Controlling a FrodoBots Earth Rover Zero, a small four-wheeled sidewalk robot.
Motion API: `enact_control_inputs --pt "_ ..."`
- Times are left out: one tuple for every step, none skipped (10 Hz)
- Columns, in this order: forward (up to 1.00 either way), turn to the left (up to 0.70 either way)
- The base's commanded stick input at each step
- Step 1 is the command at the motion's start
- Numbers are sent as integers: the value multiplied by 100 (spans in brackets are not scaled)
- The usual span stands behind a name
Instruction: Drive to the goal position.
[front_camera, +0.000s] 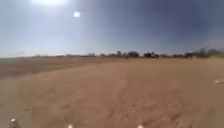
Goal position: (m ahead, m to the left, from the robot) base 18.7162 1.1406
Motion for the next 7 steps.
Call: enact_control_inputs --pt "100 0" --pt "100 0" --pt "100 0" --pt "100 0" --pt "100 0" --pt "100 0" --pt "100 0"
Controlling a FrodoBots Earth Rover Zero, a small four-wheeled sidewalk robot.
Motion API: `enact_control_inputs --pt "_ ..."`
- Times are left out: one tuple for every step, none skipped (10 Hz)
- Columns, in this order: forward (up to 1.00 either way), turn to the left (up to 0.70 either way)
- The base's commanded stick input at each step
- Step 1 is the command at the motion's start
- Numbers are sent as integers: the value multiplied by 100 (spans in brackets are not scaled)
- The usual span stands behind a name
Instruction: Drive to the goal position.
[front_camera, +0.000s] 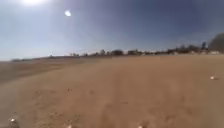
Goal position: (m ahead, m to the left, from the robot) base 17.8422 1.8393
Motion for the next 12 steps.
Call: enact_control_inputs --pt "100 0" --pt "100 0" --pt "100 0" --pt "100 0" --pt "100 0" --pt "100 0" --pt "100 0" --pt "100 0" --pt "100 0" --pt "100 0" --pt "100 0" --pt "100 0"
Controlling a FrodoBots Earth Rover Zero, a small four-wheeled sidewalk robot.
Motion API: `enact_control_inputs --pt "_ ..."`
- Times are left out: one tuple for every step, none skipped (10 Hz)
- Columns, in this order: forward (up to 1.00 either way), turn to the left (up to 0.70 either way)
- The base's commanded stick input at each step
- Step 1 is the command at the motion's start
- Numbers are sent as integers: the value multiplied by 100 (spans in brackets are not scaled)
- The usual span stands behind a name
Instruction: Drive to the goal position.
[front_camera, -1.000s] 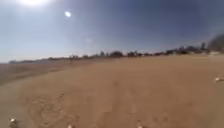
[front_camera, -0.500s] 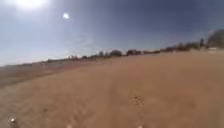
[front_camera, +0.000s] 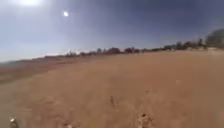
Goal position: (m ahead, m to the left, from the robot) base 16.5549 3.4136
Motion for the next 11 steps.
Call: enact_control_inputs --pt "100 0" --pt "100 0" --pt "100 0" --pt "100 0" --pt "100 0" --pt "100 0" --pt "100 0" --pt "100 0" --pt "100 0" --pt "100 0" --pt "100 0"
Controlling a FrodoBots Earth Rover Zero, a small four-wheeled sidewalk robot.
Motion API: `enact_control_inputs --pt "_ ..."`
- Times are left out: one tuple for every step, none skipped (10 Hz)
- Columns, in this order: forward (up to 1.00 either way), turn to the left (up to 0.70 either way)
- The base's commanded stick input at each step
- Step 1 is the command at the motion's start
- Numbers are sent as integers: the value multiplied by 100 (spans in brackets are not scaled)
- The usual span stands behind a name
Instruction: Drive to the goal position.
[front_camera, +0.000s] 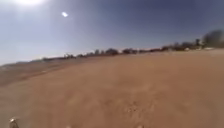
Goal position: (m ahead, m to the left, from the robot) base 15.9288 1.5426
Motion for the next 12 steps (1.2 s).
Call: enact_control_inputs --pt "100 0" --pt "100 0" --pt "100 0" --pt "100 0" --pt "100 0" --pt "100 0" --pt "100 0" --pt "100 0" --pt "100 0" --pt "100 0" --pt "100 0" --pt "100 0"
